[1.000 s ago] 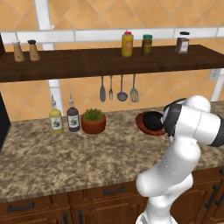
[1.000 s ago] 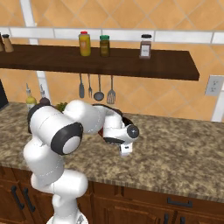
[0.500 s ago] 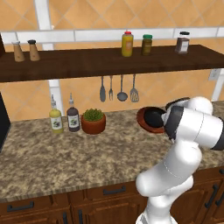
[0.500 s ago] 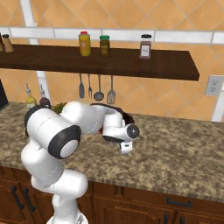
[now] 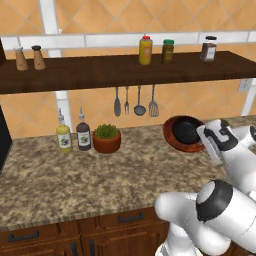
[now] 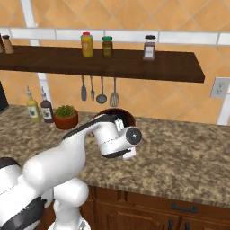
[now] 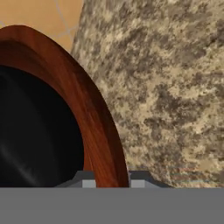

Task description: Pick up the bowls on the counter and stack them on top of one another in the open cabinet. Place the smaller bowl on top of the larger bowl.

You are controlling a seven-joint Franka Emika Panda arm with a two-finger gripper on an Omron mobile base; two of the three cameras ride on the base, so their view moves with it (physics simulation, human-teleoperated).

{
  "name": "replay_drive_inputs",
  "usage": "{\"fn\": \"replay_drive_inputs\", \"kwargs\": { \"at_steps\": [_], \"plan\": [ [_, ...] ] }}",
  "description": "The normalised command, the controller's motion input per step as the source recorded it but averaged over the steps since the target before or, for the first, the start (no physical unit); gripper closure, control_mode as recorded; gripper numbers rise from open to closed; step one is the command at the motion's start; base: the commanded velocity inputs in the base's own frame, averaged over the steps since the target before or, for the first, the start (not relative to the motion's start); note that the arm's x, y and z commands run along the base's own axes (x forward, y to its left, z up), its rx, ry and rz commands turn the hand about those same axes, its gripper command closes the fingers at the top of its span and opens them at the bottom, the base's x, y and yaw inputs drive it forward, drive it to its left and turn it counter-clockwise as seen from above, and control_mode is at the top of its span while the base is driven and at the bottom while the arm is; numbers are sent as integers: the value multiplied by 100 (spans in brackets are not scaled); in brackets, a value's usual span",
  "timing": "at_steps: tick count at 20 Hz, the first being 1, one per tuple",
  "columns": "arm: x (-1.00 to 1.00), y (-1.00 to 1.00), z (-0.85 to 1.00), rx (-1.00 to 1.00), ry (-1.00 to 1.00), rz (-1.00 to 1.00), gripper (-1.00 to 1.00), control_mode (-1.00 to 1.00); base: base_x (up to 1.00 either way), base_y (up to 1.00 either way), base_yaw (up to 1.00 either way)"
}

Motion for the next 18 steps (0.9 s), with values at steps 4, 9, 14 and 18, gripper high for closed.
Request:
{"fn": "replay_drive_inputs", "kwargs": {
  "at_steps": [4,9,14,18],
  "plan": [
    [-77,0,100,-12,-2,14,100,-100,0,0,0],
    [-80,29,100,-11,-3,27,100,-100,0,0,0],
    [-40,76,100,-6,-2,25,100,-100,0,0,0],
    [-7,62,100,0,-9,23,100,-100,0,0,0]
  ]
}}
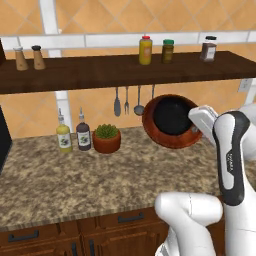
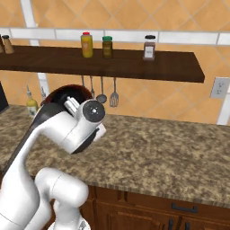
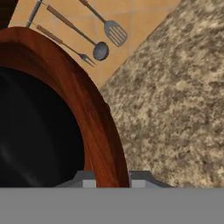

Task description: Pick up the bowls on the counter and stack them on top of one another in the open cabinet. Place the smaller bowl on top of the larger bowl.

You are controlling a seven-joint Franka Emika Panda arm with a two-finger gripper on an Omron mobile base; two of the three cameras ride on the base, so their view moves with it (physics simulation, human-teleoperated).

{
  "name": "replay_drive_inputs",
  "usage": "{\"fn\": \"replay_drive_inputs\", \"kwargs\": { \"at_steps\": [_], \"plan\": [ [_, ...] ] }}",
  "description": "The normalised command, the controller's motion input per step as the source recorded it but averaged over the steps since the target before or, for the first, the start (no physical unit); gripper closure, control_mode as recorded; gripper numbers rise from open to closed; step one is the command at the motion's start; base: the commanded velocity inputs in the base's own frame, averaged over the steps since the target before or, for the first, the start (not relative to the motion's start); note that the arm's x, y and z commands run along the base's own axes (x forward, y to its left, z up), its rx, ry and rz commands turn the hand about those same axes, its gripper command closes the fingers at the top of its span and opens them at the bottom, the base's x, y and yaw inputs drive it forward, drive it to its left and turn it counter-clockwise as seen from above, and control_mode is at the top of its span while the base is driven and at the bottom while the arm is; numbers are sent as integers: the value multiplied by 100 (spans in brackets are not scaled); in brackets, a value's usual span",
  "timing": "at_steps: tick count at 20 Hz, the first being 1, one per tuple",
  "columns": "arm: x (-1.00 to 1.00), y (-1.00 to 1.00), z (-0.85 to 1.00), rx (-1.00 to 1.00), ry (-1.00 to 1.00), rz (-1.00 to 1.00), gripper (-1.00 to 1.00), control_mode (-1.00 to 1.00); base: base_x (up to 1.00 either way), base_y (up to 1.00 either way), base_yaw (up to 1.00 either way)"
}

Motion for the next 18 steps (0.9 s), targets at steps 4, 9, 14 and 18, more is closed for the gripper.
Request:
{"fn": "replay_drive_inputs", "kwargs": {
  "at_steps": [4,9,14,18],
  "plan": [
    [5,44,100,0,-8,14,100,-100,0,0,0],
    [44,28,100,0,0,0,100,-100,0,0,0],
    [84,49,100,0,3,0,100,-100,0,0,0],
    [93,63,45,0,11,-5,100,-100,0,0,0]
  ]
}}
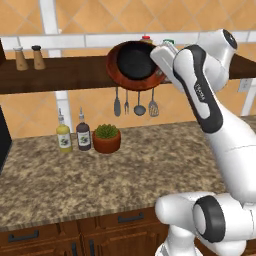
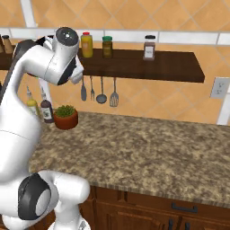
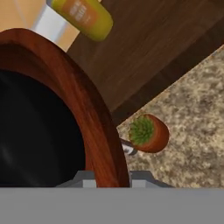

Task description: Pick up the bowls on the counter and stack them on top of one another in the open cabinet. Place the smaller bowl on top of the larger bowl.

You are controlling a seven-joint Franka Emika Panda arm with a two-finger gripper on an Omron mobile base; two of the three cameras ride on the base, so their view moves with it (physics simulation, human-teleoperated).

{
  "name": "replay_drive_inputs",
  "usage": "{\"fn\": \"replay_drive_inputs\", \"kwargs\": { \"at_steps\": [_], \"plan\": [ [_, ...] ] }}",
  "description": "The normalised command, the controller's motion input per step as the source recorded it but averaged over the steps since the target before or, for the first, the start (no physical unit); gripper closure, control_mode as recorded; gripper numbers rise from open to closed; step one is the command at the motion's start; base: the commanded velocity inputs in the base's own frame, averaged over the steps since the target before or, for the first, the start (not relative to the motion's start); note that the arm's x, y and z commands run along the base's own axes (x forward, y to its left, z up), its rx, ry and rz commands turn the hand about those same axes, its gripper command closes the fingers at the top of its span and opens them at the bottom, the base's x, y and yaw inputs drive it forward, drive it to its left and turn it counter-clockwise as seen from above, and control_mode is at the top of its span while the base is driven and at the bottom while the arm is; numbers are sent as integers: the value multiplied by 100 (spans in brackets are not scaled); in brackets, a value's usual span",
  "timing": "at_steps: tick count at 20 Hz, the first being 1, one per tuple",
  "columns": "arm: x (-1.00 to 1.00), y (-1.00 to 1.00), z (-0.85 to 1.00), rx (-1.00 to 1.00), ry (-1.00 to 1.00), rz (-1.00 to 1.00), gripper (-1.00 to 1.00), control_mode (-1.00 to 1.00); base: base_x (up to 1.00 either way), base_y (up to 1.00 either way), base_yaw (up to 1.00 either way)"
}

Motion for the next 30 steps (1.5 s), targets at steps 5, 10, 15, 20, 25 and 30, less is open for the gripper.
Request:
{"fn": "replay_drive_inputs", "kwargs": {
  "at_steps": [5,10,15,20,25,30],
  "plan": [
    [100,40,5,0,24,-18,100,-100,0,0,0],
    [92,35,2,0,24,-22,100,-100,0,0,0],
    [83,41,-20,0,15,-25,-100,-100,0,0,0],
    [25,15,-6,0,2,-22,-100,-100,0,0,0],
    [-96,-8,-16,0,-10,-8,-100,-100,0,0,0],
    [-100,-14,-74,0,-10,0,-100,-100,0,0,0]
  ]
}}
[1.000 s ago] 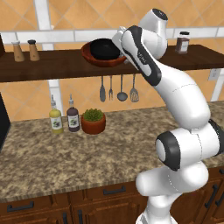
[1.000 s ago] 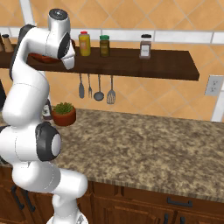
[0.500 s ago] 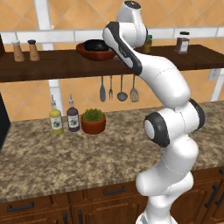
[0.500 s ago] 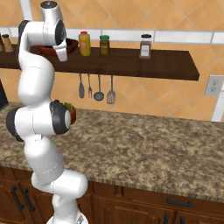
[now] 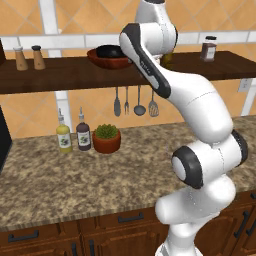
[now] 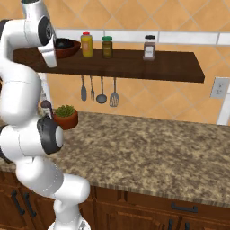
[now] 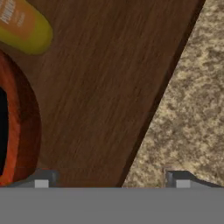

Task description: Pick up the bowls on the counter and stack them on top of one another in the open cabinet. Place the smaller bowl on top of the larger bowl.

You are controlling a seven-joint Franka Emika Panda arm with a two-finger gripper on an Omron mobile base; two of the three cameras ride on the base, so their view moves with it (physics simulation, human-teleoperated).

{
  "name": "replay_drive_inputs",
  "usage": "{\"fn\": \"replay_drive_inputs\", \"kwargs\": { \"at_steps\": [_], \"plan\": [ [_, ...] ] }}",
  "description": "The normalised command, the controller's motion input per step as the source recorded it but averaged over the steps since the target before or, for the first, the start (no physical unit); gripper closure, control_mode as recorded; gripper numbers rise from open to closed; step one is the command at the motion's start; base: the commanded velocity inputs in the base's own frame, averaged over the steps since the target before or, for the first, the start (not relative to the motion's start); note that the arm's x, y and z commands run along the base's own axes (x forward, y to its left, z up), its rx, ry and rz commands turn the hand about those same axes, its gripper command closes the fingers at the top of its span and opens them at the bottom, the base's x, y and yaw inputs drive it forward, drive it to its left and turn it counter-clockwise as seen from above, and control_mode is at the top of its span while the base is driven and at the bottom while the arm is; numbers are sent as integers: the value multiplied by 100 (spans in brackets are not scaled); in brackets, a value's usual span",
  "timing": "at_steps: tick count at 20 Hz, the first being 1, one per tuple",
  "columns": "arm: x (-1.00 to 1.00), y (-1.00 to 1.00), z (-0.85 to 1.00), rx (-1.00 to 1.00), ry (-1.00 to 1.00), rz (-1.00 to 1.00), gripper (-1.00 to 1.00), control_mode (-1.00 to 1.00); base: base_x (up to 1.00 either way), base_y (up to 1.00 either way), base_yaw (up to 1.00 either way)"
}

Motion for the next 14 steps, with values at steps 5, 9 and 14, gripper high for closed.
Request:
{"fn": "replay_drive_inputs", "kwargs": {
  "at_steps": [5,9,14],
  "plan": [
    [-100,-2,-100,0,0,3,-100,-100,0,0,0],
    [-100,6,-100,-3,1,7,-100,-100,0,0,0],
    [-81,17,-100,-12,24,11,-100,-100,0,0,0]
  ]
}}
